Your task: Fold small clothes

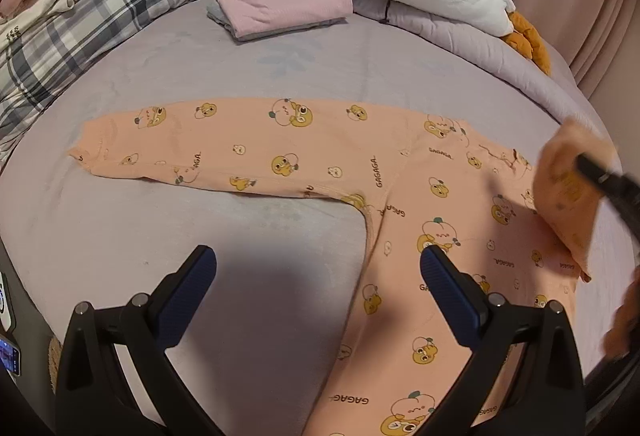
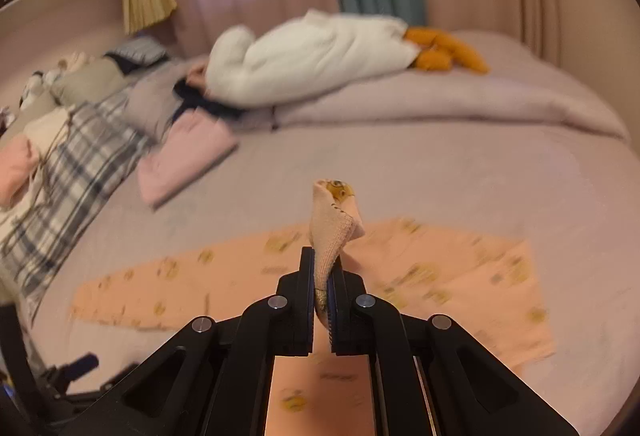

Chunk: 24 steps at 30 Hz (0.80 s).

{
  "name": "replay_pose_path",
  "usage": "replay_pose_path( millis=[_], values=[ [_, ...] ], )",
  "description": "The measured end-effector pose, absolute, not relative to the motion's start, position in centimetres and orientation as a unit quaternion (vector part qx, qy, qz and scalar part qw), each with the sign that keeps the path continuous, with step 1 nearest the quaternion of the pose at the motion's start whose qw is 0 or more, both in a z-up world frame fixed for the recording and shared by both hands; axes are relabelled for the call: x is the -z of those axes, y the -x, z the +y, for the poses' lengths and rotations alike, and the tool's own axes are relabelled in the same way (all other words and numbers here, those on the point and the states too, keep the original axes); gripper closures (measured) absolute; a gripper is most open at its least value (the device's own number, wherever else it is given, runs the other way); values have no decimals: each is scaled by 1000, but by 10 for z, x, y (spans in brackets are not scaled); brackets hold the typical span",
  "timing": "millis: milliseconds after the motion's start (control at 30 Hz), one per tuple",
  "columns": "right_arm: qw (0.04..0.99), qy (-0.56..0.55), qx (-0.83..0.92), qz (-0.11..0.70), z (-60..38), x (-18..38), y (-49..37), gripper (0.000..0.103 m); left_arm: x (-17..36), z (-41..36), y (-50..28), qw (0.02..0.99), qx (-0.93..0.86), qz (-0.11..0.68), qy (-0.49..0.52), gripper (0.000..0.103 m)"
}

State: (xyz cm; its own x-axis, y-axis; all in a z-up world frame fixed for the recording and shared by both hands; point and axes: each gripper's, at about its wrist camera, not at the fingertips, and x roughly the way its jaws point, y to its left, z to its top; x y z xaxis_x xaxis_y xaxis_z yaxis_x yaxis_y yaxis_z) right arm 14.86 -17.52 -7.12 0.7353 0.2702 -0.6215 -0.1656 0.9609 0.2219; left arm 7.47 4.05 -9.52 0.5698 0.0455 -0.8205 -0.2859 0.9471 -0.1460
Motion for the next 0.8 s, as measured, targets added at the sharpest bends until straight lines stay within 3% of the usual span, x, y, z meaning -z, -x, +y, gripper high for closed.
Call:
replay_pose_path(
  millis=[500, 567, 667, 800],
  values=[
    [882, -91, -150, 437, -135, 131, -156, 96, 97, 44, -75, 875, -81, 454, 145, 1],
    [871, -104, -165, 450, -136, 135, -157, 85, 96, 43, -76, 876, -76, 453, 149, 1],
    [864, -116, -174, 457, -140, 135, -155, 43, 95, 43, -76, 876, -76, 451, 155, 1],
    [882, -115, -156, 430, -153, 123, -143, 41, 92, 39, -79, 877, -62, 449, 161, 1]
  ],
)
